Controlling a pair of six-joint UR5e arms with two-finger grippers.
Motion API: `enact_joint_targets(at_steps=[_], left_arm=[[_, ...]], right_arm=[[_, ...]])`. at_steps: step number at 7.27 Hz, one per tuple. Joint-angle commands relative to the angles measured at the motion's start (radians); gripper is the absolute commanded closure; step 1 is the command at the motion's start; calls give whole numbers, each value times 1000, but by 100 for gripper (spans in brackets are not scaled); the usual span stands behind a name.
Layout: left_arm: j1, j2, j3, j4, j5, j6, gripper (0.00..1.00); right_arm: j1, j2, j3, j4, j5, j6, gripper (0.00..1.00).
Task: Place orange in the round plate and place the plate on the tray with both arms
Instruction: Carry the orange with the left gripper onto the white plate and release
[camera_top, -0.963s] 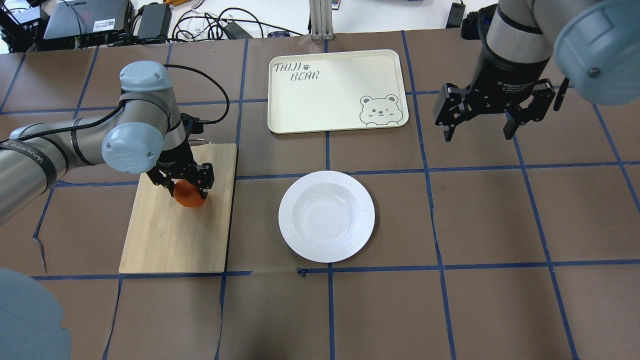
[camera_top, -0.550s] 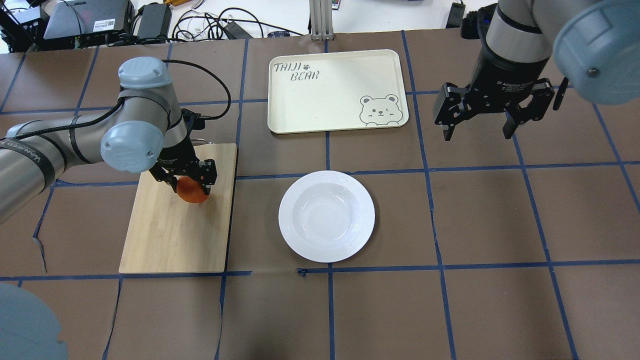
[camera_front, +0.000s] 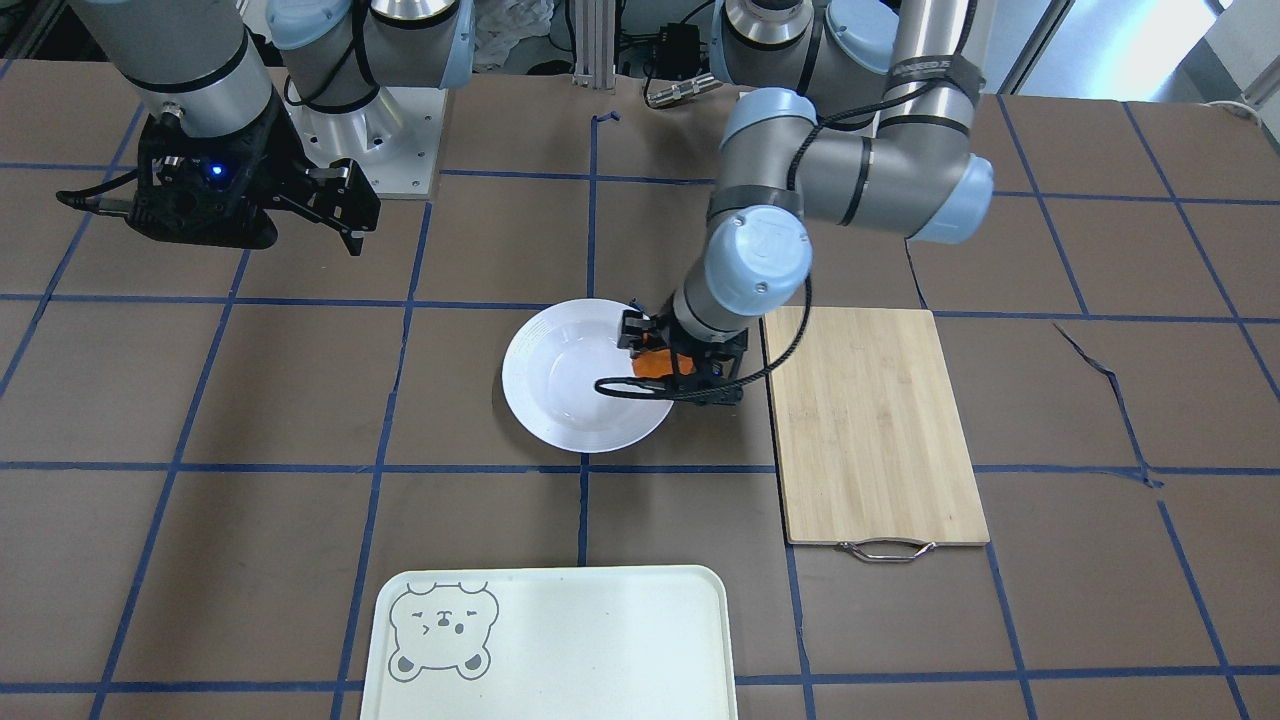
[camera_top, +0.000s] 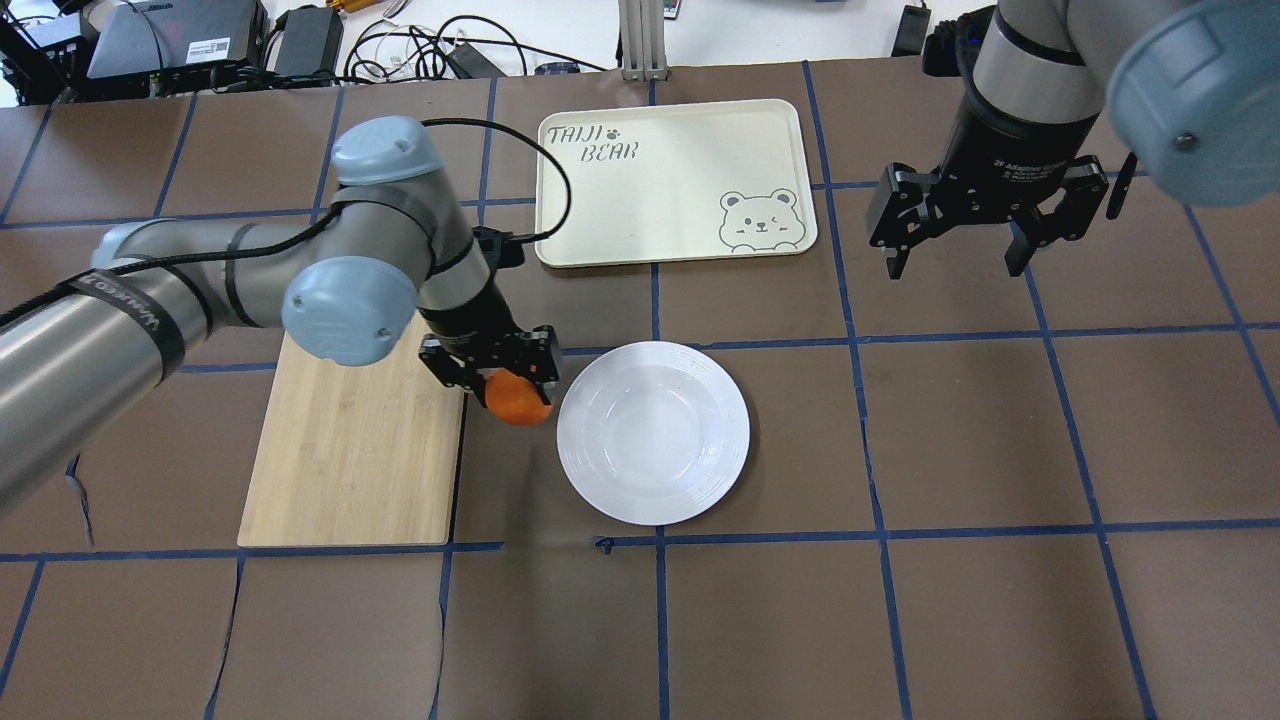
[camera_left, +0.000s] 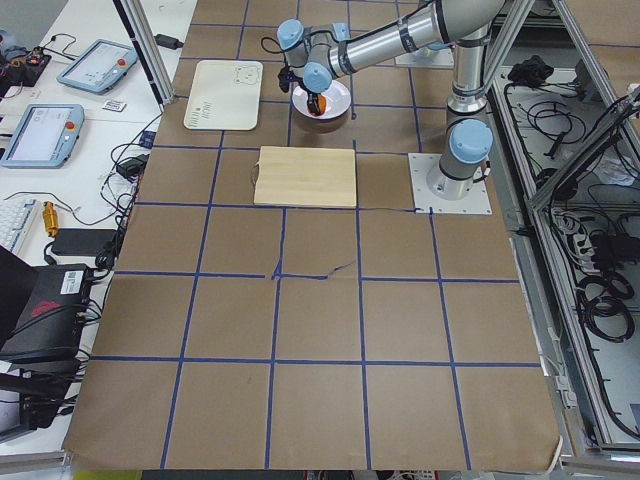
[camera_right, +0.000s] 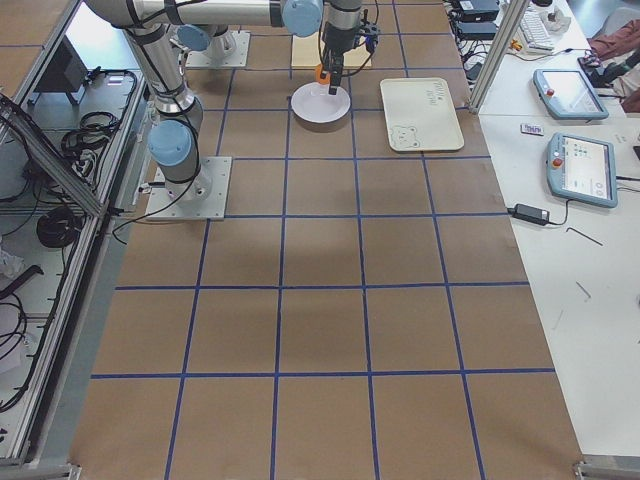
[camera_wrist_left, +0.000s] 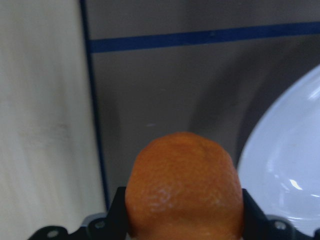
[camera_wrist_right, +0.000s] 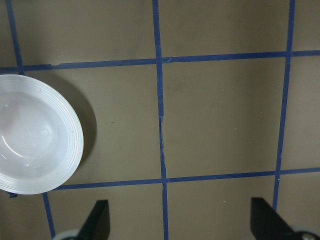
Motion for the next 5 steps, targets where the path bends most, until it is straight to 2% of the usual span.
enact_joint_targets(at_steps=[1,3,5], left_arm=[[-106,-45,1,49,-15,-119,99],[-120,-60,-1,64,-11,-120,0],[-95,-1,48,67,6,-101,0]], right_arm=[[-1,0,0,1,-1,-5,0],[-4,0,2,-2,-1,-11,0],[-10,0,2,6,1,-14,0]])
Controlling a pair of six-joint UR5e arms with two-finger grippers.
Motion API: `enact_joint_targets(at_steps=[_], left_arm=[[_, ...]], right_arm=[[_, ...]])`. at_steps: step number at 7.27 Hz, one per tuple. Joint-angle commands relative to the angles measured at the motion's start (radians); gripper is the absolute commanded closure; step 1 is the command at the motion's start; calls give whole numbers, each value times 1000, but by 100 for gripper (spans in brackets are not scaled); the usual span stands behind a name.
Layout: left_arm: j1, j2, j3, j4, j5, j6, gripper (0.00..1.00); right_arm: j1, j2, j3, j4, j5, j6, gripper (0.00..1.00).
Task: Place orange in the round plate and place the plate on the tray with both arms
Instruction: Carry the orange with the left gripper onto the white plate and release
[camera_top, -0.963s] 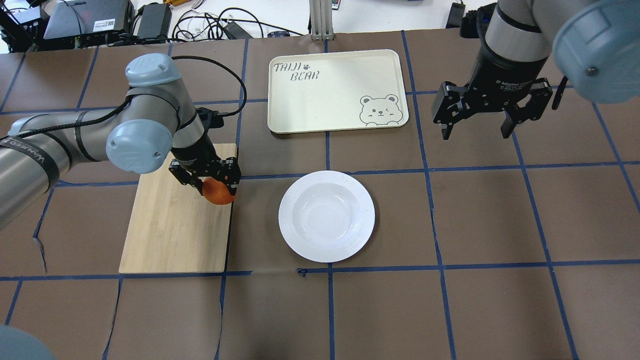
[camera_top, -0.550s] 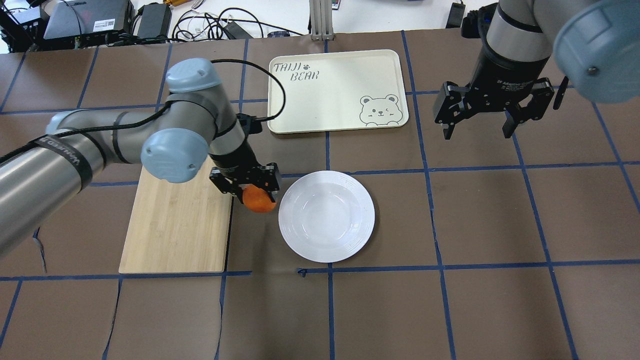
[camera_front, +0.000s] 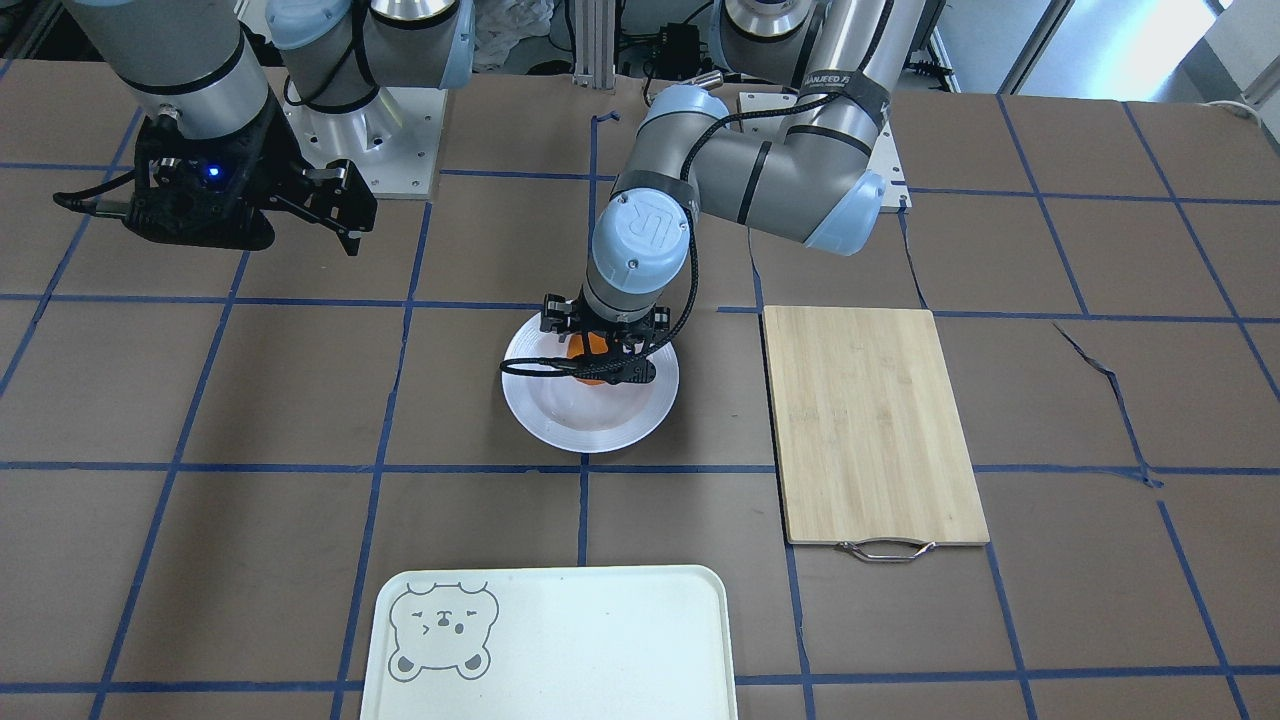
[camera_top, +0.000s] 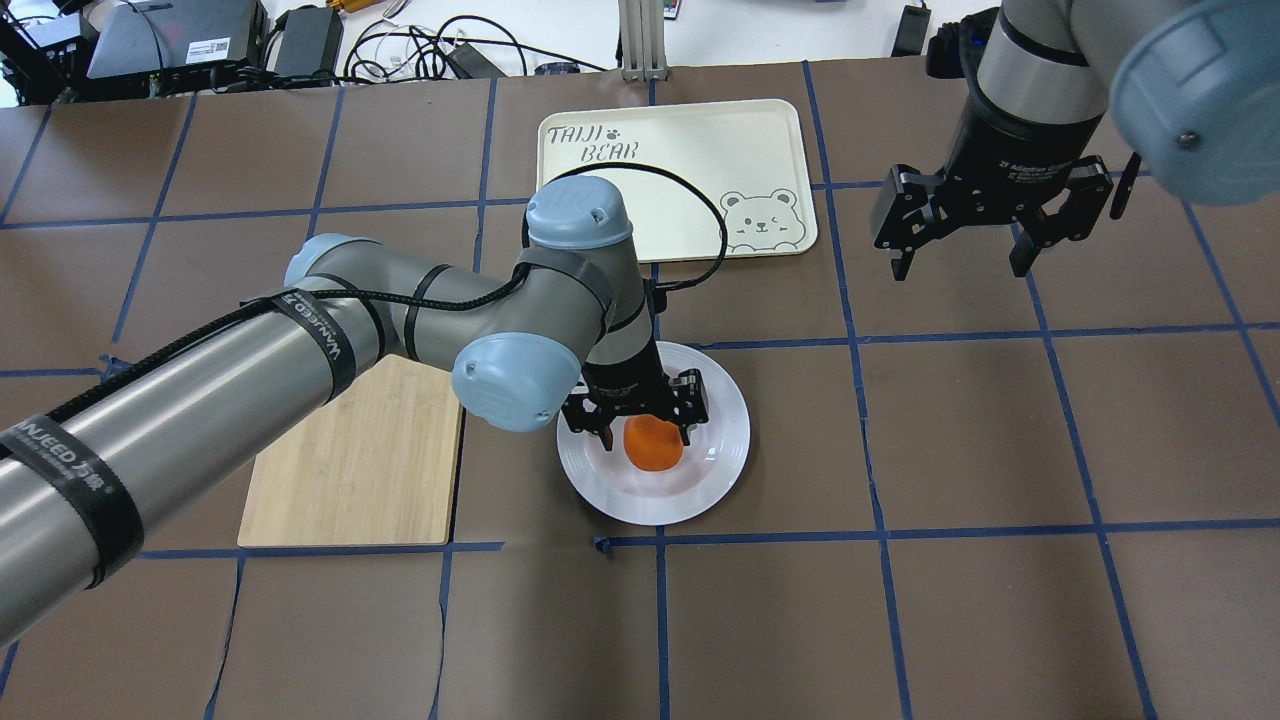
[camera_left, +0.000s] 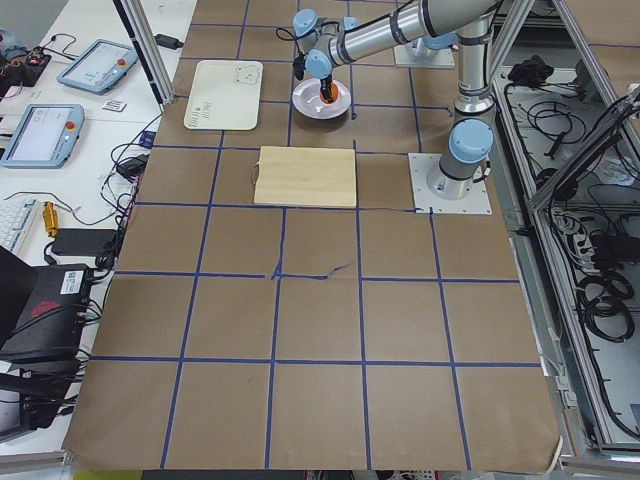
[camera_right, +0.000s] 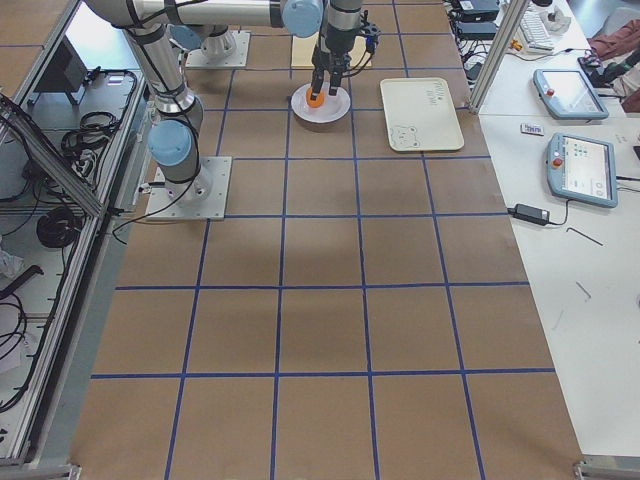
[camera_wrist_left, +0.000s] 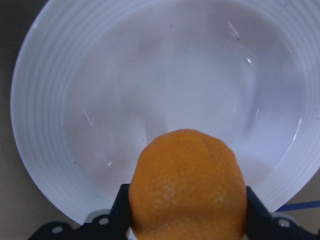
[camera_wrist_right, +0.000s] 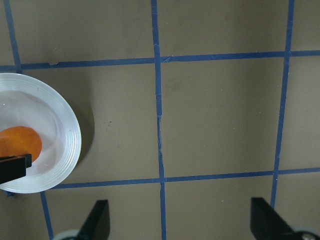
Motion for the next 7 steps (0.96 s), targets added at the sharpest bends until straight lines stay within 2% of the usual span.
enact_joint_targets(at_steps=[1,3,4,6,7], left_arm=[[56,74,106,-92,13,-6,0],[142,149,327,-466,13,14,0],[140,189,389,-562,15,14,0],[133,287,397,-566,97,71,0],[135,297,383,-566,107,98,0]], right_arm=[[-5,3,2,1,2,-4,0],[-16,44,11,-2,-1,-2,0],[-28,73,11,-69,5,-8,0],[-21,145,75,-224,37,-50,0],[-18,165,133,-323,104,-53,0]])
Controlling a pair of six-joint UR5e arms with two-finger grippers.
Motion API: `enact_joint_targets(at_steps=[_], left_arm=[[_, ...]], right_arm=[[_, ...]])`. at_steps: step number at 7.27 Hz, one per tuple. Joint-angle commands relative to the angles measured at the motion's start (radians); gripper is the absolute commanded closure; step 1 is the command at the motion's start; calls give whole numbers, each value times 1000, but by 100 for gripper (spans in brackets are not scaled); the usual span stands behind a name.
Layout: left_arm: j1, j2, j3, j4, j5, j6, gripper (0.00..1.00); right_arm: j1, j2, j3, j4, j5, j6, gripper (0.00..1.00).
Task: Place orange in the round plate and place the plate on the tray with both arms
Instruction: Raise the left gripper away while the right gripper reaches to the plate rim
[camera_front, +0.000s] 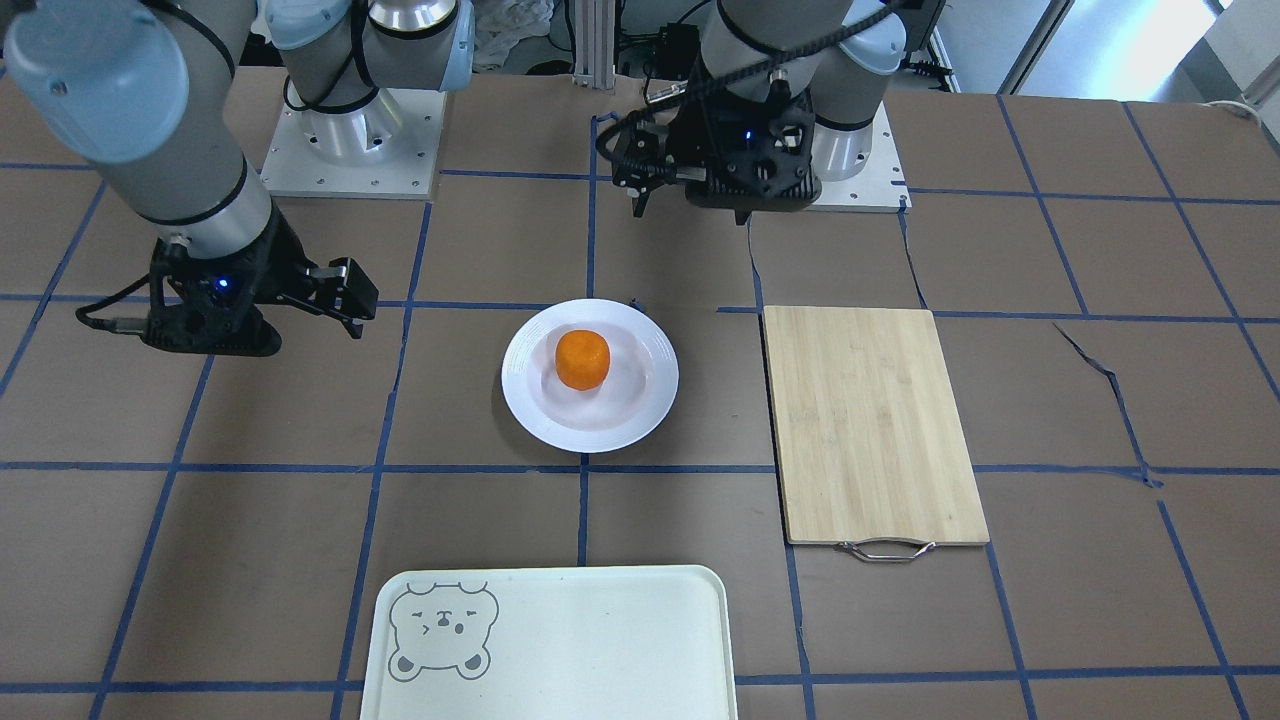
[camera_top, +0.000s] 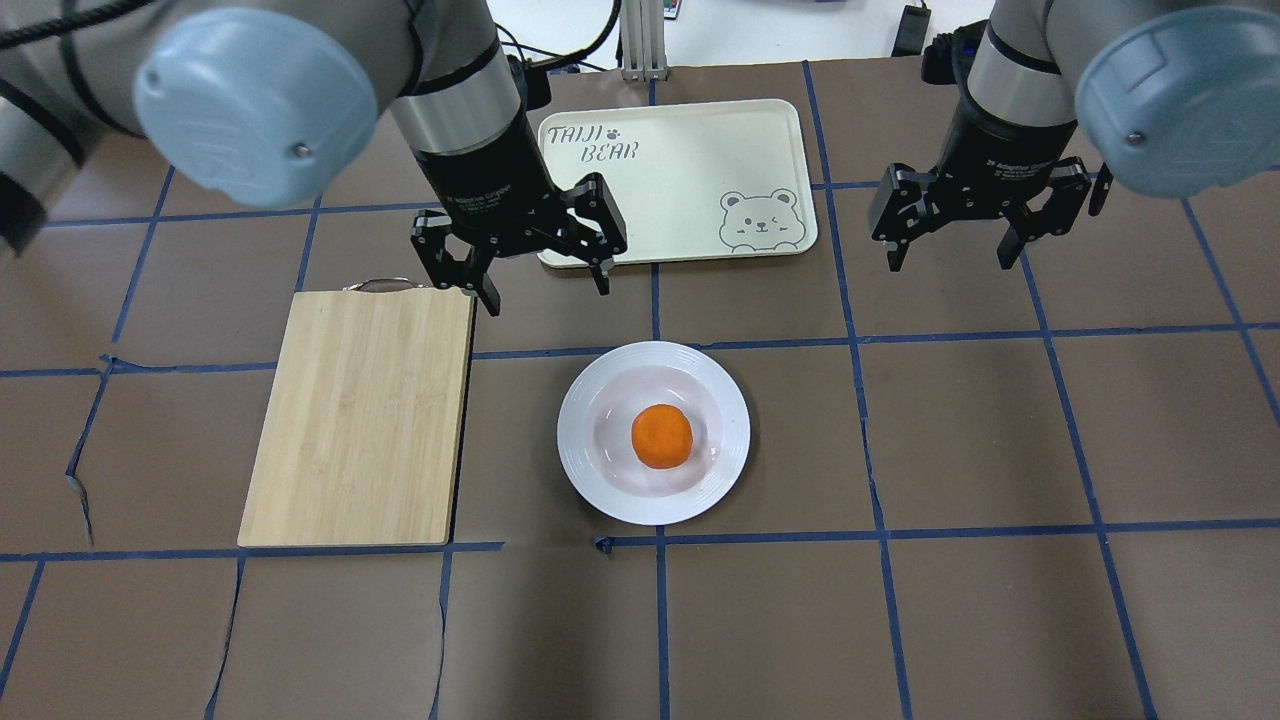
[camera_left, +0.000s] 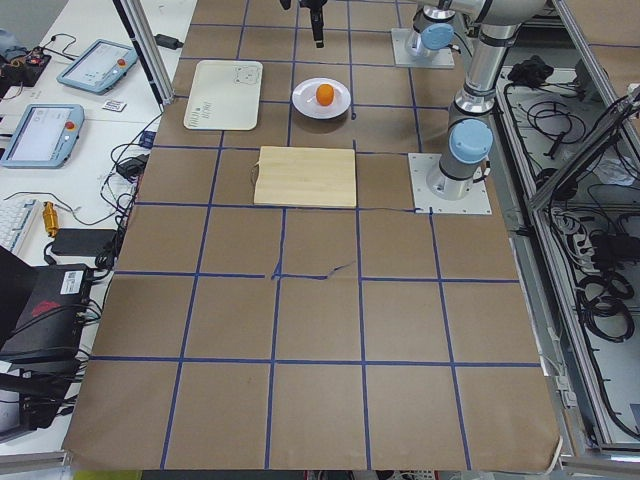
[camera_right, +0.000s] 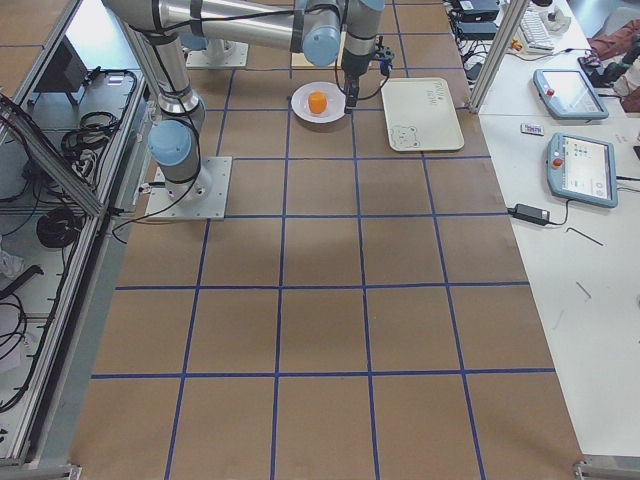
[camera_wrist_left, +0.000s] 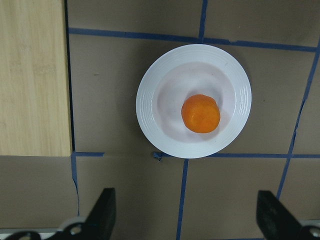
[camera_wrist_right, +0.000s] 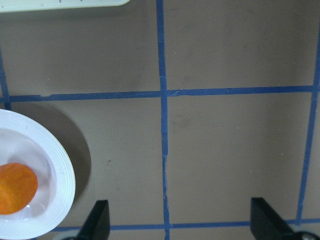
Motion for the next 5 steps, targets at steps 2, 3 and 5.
enact_joint_targets(at_steps=[2,3,5], left_arm=[[72,49,-20,133,210,161,0],[119,52,-38,203,206,176,0],[189,58,-41,223,174,179,0]], right_arm=[[9,106,187,-357,214,-15,0],[9,147,239,-465,291,-12,0],[11,196,278,-549,398,-20,0]])
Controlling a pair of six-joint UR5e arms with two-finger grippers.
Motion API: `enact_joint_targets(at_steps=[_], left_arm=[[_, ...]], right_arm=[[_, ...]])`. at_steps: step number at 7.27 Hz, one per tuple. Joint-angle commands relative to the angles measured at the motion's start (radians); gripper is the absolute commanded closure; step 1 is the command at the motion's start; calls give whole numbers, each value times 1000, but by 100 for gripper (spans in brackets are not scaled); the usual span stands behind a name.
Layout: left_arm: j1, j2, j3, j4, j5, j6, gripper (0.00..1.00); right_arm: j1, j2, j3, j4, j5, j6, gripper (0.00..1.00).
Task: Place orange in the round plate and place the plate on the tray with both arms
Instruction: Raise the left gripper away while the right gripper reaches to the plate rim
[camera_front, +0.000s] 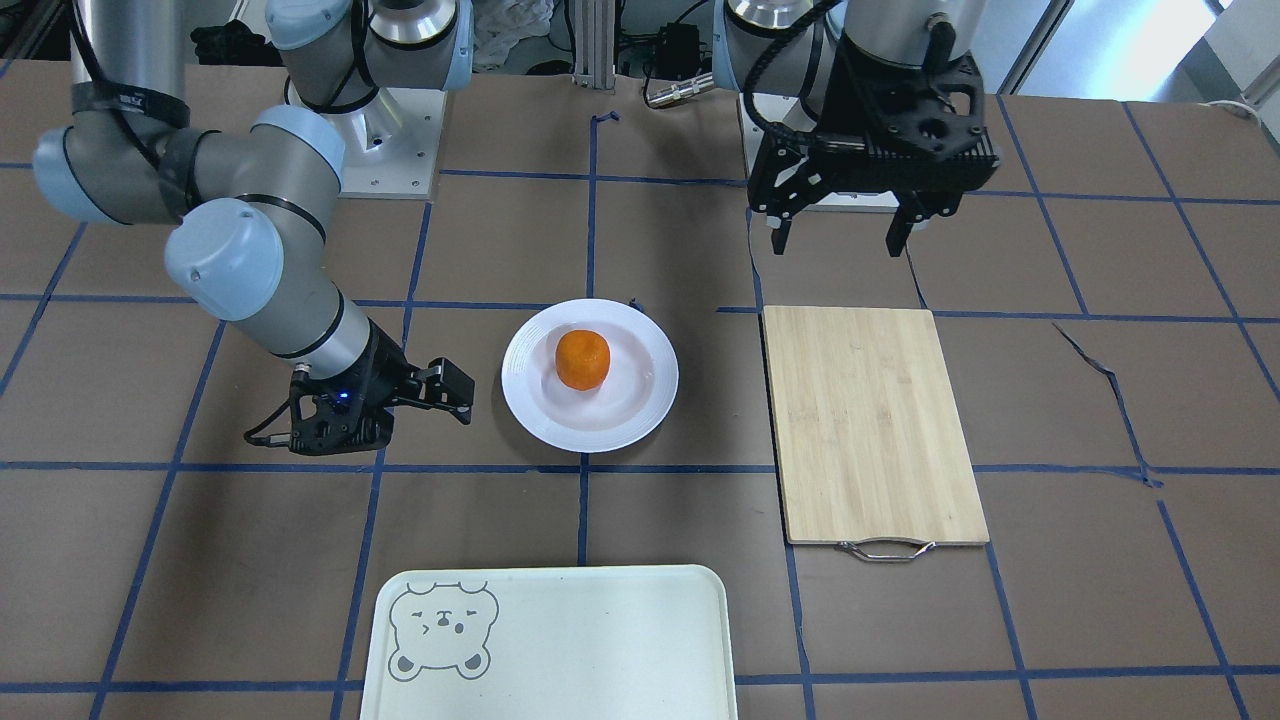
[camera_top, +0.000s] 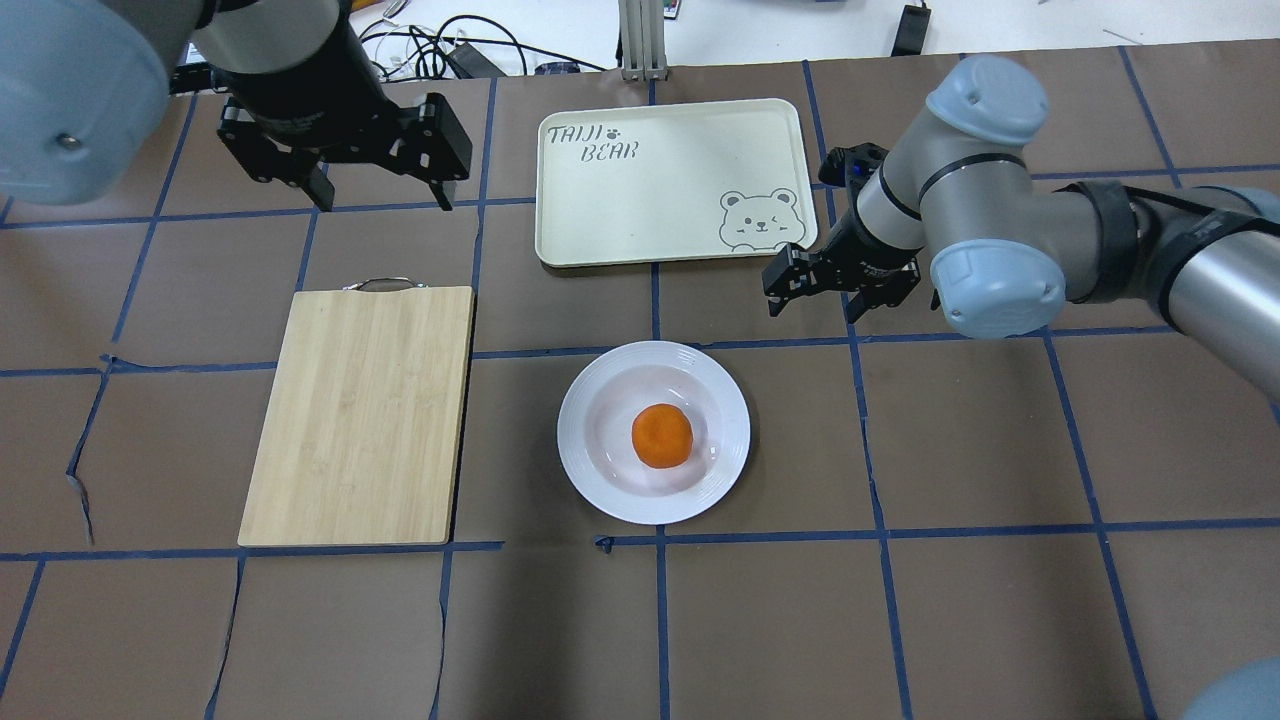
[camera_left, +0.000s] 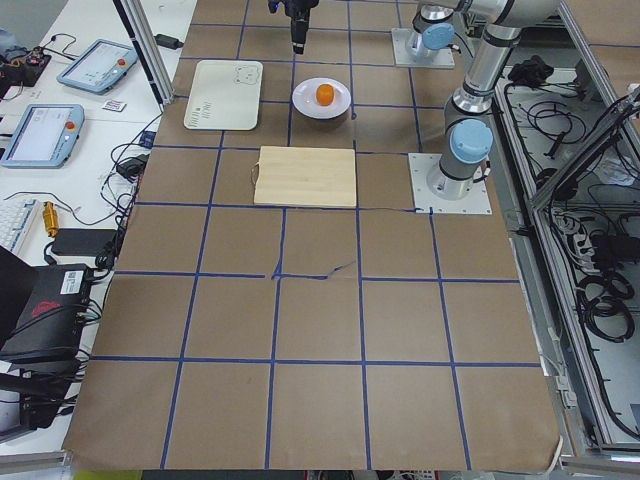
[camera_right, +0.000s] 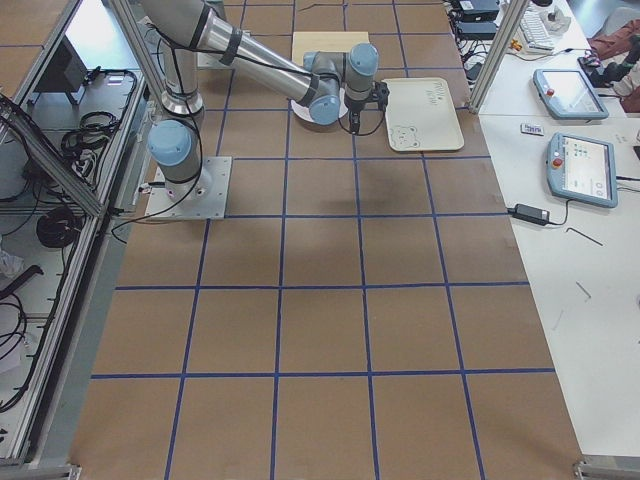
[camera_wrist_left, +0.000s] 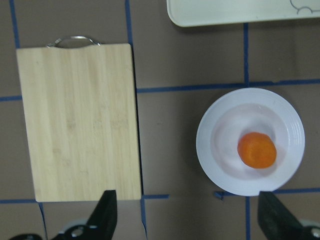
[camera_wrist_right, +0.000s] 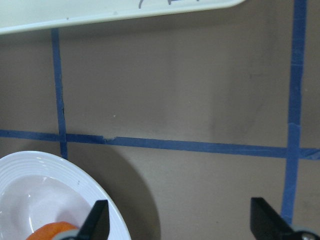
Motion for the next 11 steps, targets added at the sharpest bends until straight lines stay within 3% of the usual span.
enact_joint_targets(at_steps=[1,4,5,8,9,11], left_arm=[[64,10,-3,14,-120,13,0],[70,26,-12,-3,-86,15,0],[78,26,-12,-11,-84,15,0],[73,36,-12,-118,-84,15,0],[76,39,-7,-161,-84,15,0],[78,41,-7,-170,-80,15,0]], right_arm=[[2,58,50,-98,141,-23,0],[83,106,83,-200,191,-106,0],[91,116,84,-197,193,-104,10],[108,142,92,-200,191,-115,10],[108,141,92,-200,193,-115,20],[108,141,90,-200,191,-118,88]])
